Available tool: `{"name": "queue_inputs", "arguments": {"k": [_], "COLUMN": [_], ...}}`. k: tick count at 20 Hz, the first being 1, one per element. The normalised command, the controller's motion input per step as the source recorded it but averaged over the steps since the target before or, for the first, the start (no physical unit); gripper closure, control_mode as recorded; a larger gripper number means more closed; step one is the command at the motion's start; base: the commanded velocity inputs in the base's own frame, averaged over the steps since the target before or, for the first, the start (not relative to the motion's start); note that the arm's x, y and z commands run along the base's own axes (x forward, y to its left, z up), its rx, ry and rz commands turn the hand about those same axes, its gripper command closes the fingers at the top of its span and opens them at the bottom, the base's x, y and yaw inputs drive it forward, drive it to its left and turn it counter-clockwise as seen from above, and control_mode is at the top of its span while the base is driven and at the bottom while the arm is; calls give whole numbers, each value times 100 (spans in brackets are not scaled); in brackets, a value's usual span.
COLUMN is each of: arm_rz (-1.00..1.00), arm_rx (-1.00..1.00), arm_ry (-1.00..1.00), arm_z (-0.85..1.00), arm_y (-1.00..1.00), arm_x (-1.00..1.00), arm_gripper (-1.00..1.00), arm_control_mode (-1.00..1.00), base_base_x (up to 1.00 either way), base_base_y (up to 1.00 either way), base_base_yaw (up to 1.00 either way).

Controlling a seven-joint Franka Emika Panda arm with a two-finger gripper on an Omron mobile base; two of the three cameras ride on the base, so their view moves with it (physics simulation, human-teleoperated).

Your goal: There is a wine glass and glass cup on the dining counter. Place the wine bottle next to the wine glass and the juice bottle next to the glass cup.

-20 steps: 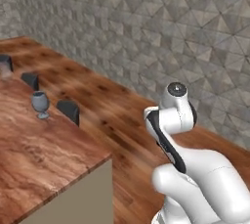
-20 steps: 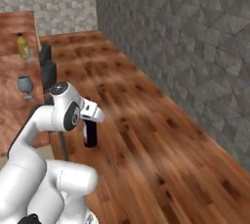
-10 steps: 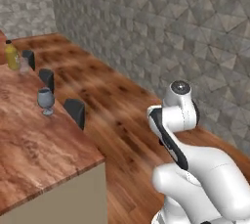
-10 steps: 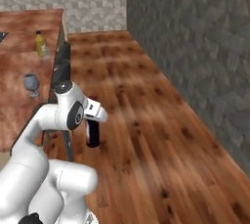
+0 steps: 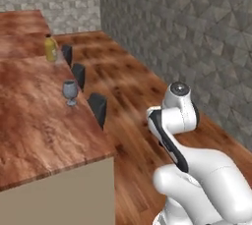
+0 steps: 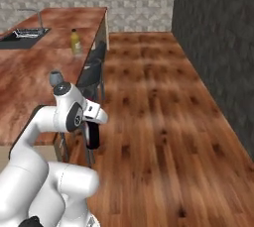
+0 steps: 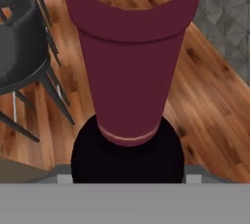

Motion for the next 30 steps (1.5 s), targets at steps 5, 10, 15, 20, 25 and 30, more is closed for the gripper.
{"name": "queue_inputs", "arguments": {"k": [5,10,15,20,25,30], "arm_rz": [0,0,0,0,0,0], "arm_rx": [0,0,0,0,0,0], "arm_ry": [0,0,0,0,0,0], "arm_z": [0,0,0,0,0,0], "arm_y": [0,0,0,0,0,0], "arm_x": [0,0,0,0,0,0], "arm_gripper": [100,100,100,100,100,100], "arm_control_mode": [100,100,100,100,100,100], "base_base_x": [33,35,28,30,32,33], "base_base_y": [-56,-39,-19,-16,-33,-37], "base_base_yaw": [4,24,52,57,36,30]}}
